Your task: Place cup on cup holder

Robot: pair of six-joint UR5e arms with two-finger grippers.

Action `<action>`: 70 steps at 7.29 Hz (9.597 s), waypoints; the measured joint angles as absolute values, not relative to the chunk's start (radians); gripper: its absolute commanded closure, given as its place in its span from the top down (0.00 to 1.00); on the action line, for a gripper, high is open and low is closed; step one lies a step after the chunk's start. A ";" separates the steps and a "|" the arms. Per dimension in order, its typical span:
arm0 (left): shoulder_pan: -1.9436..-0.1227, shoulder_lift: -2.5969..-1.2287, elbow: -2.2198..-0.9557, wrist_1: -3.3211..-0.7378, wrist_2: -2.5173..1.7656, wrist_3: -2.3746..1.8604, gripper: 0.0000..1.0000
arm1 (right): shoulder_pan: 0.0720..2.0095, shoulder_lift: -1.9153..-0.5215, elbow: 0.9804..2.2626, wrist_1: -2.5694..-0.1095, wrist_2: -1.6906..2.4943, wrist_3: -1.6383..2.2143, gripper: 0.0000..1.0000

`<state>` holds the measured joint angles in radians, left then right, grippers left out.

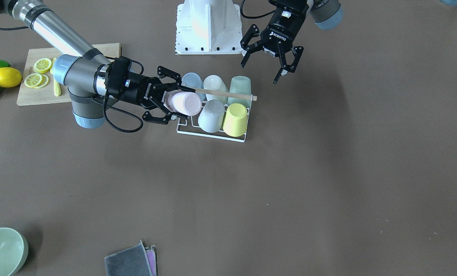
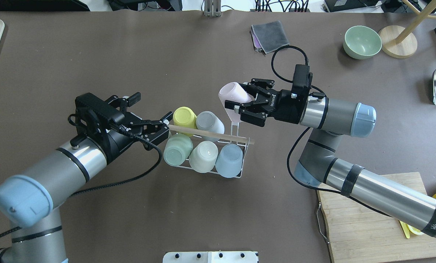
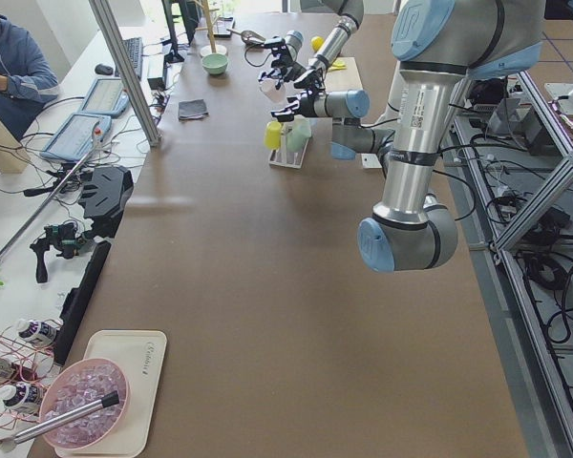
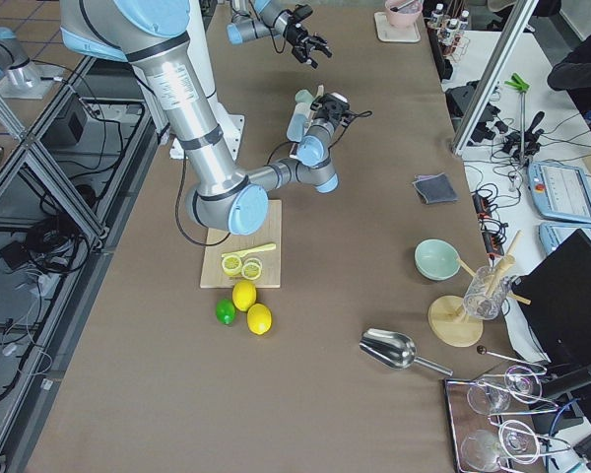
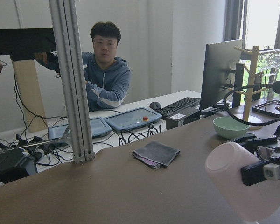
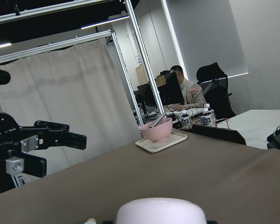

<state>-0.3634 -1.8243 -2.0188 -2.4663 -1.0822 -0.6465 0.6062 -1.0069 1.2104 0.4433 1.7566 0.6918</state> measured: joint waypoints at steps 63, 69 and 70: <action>-1.707 -1.586 -1.514 -1.411 -2.437 0.098 0.98 | 1.513 -1.493 1.571 -1.722 2.366 0.043 1.00; -1.708 -1.586 -1.515 -1.411 -2.437 0.098 0.98 | 1.540 -1.513 1.554 -1.723 2.402 0.041 1.00; -1.708 -1.586 -1.515 -1.411 -2.437 0.098 0.98 | 1.549 -1.517 1.553 -1.723 2.407 0.040 1.00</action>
<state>-1.7077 -1.5861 -1.5153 -1.4113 -2.4375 0.0982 1.5495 -1.5173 1.5528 -1.7227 2.4066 0.0404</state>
